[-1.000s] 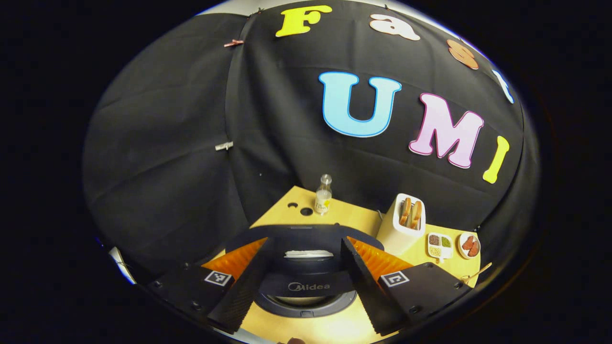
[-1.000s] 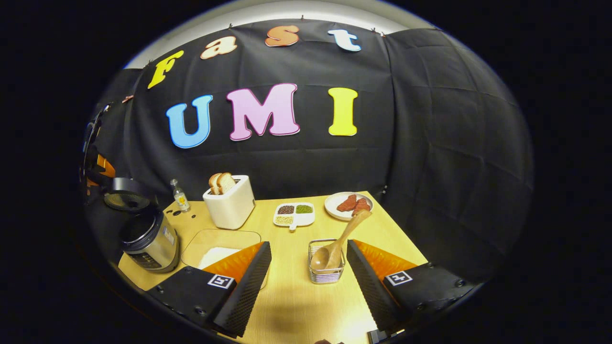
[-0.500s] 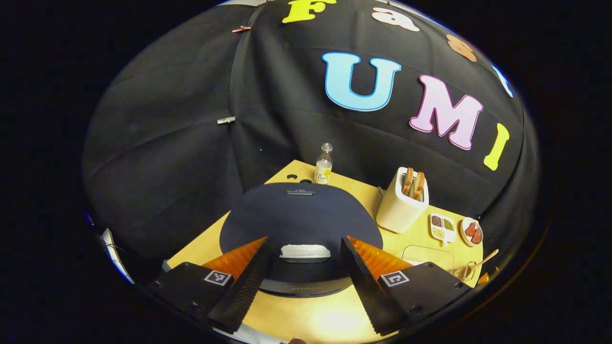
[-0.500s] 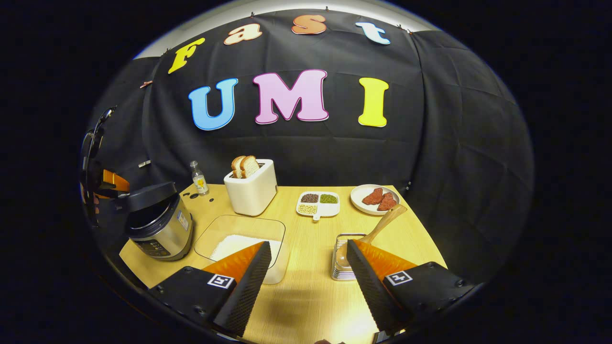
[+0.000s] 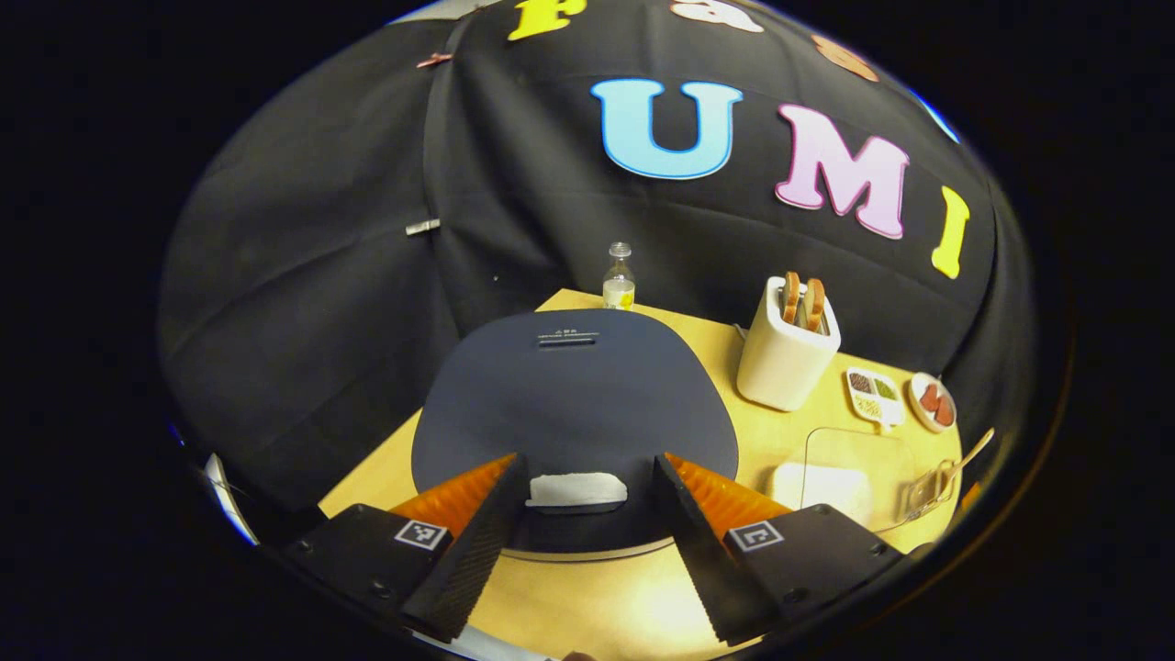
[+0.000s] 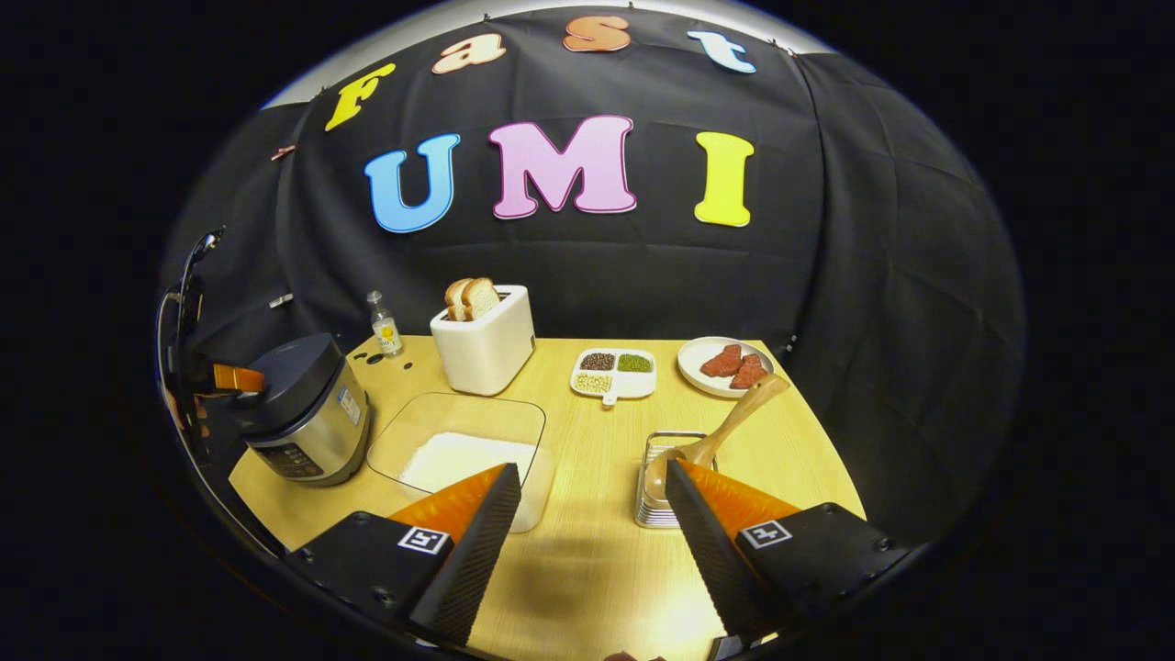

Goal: Close the left gripper, press the button to open the rice cooker; take a wooden spoon from the chopstick holder with the right hand, scoop a spoonful of rice and pour it into the rice cooker, then put the wooden spoon back into the chopstick holder.

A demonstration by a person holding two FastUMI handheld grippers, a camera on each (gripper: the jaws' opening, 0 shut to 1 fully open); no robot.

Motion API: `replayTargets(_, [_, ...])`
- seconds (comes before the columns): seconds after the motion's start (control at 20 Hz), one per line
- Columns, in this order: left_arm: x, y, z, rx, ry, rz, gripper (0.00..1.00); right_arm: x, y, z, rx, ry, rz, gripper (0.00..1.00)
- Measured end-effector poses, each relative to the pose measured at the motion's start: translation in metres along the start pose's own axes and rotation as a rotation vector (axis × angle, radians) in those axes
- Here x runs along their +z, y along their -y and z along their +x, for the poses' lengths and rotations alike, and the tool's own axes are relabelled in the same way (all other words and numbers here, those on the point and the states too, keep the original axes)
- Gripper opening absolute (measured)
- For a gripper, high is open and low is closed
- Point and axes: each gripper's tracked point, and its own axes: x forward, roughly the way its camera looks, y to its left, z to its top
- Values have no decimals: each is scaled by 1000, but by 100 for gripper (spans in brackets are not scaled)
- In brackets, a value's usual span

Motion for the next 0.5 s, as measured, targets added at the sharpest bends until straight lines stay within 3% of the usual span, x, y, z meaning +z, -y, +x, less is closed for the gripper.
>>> replayTargets(0.25, [-5,1,2,43,84,-17,98,-18,17,5,2,-39,-20,99])
replayTargets(0.5, [-9,2,4,53,90,-32,99,-30,24,7,49,-67,-20,99])
